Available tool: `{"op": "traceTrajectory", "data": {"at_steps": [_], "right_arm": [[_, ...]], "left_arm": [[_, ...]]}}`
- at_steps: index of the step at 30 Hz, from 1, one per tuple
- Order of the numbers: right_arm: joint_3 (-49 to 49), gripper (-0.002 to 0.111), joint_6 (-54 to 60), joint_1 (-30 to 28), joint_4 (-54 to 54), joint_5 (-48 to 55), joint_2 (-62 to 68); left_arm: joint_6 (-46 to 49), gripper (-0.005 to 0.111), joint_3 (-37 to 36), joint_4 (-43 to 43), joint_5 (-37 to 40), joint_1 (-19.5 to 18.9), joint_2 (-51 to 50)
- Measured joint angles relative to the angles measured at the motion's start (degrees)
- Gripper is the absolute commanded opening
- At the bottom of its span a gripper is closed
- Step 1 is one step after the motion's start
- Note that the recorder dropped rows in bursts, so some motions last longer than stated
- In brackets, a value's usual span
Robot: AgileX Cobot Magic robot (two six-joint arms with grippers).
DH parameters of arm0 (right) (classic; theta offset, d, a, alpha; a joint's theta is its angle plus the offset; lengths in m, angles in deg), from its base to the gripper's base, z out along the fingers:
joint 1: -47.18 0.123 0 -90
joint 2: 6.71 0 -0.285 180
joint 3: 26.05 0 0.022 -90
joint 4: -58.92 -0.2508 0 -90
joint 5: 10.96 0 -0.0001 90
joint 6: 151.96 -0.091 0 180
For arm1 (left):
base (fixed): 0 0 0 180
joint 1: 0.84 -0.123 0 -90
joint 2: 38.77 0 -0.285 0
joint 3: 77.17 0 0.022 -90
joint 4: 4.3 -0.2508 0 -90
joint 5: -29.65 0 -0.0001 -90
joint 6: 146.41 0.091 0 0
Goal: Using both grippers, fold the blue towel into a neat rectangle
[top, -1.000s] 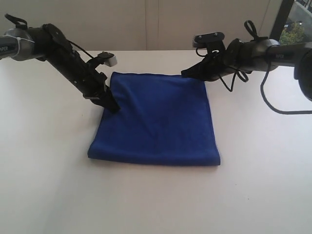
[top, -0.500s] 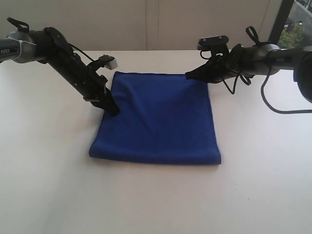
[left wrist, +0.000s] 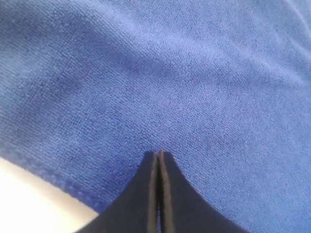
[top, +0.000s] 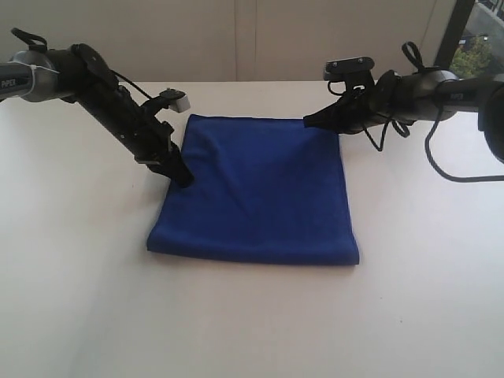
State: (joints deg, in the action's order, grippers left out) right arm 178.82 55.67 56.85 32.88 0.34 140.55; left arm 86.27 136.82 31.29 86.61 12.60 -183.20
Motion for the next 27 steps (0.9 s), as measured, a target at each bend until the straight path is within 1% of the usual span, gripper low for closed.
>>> {"op": "traceTrajectory", "data": {"at_steps": [6,12,15,21,27], "right_arm": [[0.0,0.0,0.72,2.04,0.0,3.91,-3.98],[0.0,0.0,3.71,9.65,0.0,4.45,-5.7],[0.0,0.0,4.55,11.49,0.0,4.45,-5.21],[0.0,0.0,4.85,12.02,0.0,4.45,-3.16],[0.0,0.0,4.85,10.59,0.0,4.45,-1.75]], "left_arm": [[0.0,0.0,0.0,0.0,0.0,0.0,0.0],[0.0,0.0,0.0,0.0,0.0,0.0,0.0],[0.0,0.0,0.0,0.0,0.0,0.0,0.0],[0.0,0.0,0.0,0.0,0.0,0.0,0.0],[0.0,0.0,0.0,0.0,0.0,0.0,0.0]]}}
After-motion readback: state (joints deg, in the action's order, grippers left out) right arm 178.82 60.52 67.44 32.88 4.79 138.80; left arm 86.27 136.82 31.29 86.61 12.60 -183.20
